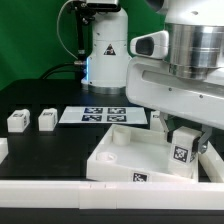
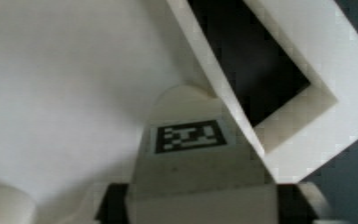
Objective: Assemble one leg
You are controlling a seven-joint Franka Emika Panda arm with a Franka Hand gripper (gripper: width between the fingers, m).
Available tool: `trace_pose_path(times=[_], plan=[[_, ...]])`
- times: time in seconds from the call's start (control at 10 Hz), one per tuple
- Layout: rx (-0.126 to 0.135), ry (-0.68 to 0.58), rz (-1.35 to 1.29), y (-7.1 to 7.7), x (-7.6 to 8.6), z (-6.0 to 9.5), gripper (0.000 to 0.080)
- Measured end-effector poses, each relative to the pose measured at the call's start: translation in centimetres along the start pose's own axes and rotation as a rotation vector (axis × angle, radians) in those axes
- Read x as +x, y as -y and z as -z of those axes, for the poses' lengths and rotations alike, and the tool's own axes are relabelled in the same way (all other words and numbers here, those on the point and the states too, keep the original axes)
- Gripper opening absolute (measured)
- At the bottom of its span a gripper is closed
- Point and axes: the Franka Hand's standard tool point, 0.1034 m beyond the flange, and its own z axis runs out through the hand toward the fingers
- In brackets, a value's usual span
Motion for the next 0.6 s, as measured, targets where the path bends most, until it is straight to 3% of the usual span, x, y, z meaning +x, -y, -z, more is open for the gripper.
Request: trace_pose_path(times=[0.2, 0.3, 0.4, 0.5, 0.6], plan=[[0.000, 0.001, 0.005, -0.01, -0.01, -0.09, 0.0311], [0.000, 0.001, 0.005, -0.01, -0.02, -0.11, 0.0525], [0.000, 0.001, 0.005, -0.01, -0.03, -0.13, 0.0525], [-0.001, 0.001, 0.005, -0.02, -0.03, -0.14, 0.0623], [-0.001, 0.001, 0.005, -0.02, -0.04, -0.15, 0.0642]])
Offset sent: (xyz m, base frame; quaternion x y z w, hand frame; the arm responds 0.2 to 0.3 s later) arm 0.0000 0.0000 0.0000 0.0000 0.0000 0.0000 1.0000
